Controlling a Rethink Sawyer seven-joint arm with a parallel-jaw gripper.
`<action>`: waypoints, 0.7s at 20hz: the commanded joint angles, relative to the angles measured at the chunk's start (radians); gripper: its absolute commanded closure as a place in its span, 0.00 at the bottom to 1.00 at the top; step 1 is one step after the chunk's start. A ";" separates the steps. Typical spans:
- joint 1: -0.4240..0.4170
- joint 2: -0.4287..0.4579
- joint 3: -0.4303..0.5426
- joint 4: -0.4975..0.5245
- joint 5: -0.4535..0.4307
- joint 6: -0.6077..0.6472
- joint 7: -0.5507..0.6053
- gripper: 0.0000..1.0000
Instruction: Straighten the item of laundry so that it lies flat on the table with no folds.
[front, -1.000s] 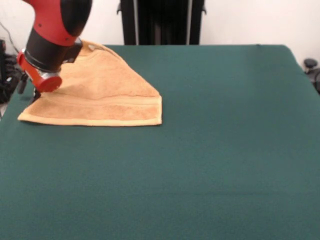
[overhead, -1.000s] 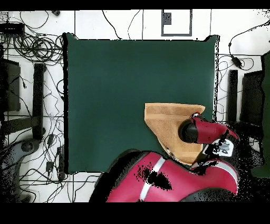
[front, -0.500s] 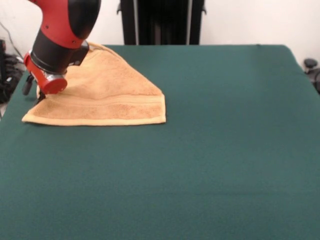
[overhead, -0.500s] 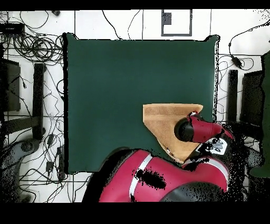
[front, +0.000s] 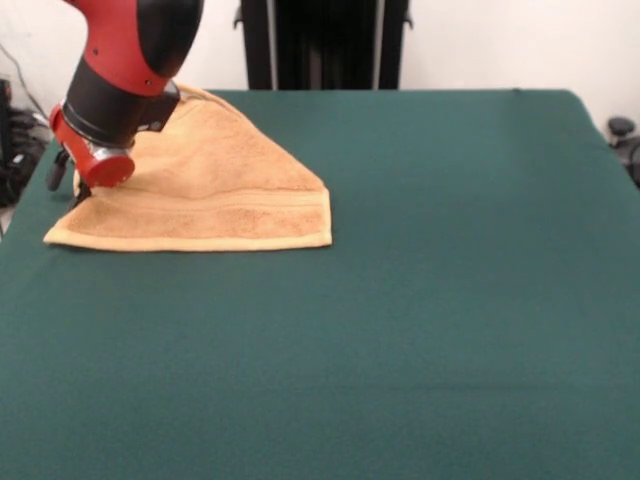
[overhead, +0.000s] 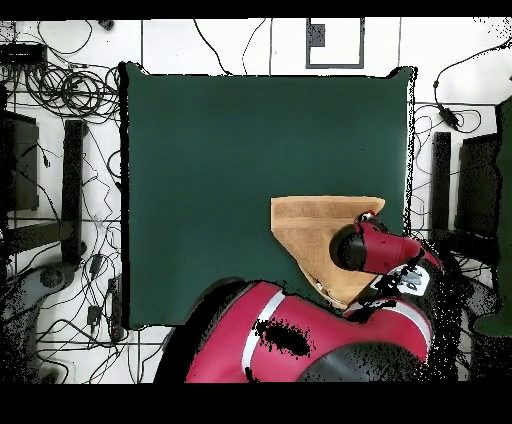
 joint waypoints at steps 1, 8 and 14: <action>0.102 0.125 0.216 0.054 0.150 -0.092 0.223 0.00; 0.127 0.152 0.171 -0.012 0.133 0.024 0.084 0.00; -0.107 -0.006 0.310 0.034 -0.201 0.064 -0.263 0.00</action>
